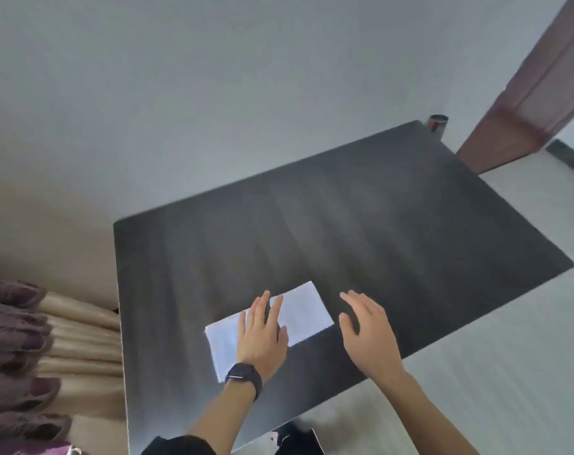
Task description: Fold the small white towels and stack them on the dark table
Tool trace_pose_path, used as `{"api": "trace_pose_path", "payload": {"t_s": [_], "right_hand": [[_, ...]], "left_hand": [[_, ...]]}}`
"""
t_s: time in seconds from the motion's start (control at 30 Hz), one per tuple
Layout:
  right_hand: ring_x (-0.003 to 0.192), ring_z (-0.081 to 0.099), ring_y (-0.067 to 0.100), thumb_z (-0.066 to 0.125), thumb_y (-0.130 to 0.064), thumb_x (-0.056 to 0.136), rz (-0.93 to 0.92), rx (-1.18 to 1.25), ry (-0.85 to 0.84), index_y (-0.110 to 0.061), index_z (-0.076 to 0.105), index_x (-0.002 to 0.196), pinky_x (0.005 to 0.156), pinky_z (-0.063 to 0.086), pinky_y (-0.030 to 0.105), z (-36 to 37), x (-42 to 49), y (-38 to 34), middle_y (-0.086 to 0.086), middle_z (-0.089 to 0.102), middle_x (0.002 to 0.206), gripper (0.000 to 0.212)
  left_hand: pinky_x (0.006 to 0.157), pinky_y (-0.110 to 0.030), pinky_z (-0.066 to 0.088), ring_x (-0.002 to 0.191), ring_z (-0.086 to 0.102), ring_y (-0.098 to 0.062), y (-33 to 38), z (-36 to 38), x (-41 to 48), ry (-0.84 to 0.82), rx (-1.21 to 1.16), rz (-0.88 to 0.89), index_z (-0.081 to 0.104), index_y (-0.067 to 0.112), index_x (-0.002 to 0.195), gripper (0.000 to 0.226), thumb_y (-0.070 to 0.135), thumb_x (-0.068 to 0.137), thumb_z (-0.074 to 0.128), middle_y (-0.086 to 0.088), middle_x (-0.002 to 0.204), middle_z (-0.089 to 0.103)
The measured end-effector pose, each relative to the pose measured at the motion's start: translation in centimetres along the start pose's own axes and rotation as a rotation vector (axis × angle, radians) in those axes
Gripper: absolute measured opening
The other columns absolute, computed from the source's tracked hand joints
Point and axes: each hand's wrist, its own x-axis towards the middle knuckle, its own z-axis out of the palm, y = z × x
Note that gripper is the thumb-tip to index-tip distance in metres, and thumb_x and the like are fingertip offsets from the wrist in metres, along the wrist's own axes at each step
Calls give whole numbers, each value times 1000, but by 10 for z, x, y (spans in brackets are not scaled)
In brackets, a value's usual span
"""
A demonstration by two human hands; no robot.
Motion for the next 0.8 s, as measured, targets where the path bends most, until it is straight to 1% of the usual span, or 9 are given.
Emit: {"api": "trace_pose_path", "payload": {"t_s": [0.1,0.17,0.23,0.33,0.43,0.5,0.57,0.63,0.8], "right_hand": [[141,33,10,50,-32,100,69,-6,151,-30,56,136,115,25,26,-79,-31,53,-11,51,145,37],[141,34,12,49,-35,100,116,-38,259,-30,59,133,116,28,30,-134,-57,95,-10,52,143,35],[139,37,15,50,-33,100,155,-54,389,-27,63,130,114,27,29,-189,-89,138,-8,55,141,33],[136,41,20,51,-33,100,227,-48,631,-26,66,126,113,30,32,-266,-147,202,-5,59,137,31],[134,42,22,54,-34,99,300,-57,843,-27,67,124,111,31,30,-333,-214,255,-5,59,136,29],[133,40,21,57,-32,98,356,-69,952,-28,67,124,109,32,28,-375,-256,283,-6,58,136,28],[133,41,22,58,-32,98,413,-108,1061,-29,67,124,108,36,33,-412,-296,310,-5,58,136,28],[132,41,24,54,-36,97,471,-150,1150,-29,66,124,108,38,36,-447,-333,337,-4,59,136,30],[129,44,25,42,-46,92,585,-306,1305,-30,66,123,105,36,33,-533,-396,397,-4,59,135,42]], "left_hand": [[122,-43,11,150,16,-22,99,-7,12,1,-38,216,21,32,155,62,37,98,43,5,163,17],[120,-43,20,147,25,-23,179,-9,14,37,-87,384,32,32,152,57,39,97,45,4,161,25],[116,-44,27,143,34,-24,267,-13,6,87,-114,551,42,33,146,52,42,95,47,3,157,35],[118,-44,24,144,29,-22,398,-19,-18,105,-127,771,43,37,145,50,47,96,45,5,156,36],[112,-50,34,137,40,-25,515,-17,-47,142,-170,979,52,36,139,49,50,93,45,2,149,46],[109,-46,37,133,44,-24,582,-12,-65,137,-206,1073,54,35,138,51,51,90,44,1,147,48],[110,-43,35,134,42,-24,646,-6,-86,86,-224,1170,52,35,140,54,51,89,44,0,149,46],[111,-42,34,135,41,-24,707,2,-105,57,-235,1273,51,35,140,54,50,89,44,-1,149,45],[112,-36,30,135,41,-19,839,23,-147,16,-325,1421,50,37,140,52,46,89,50,2,148,47]]}}
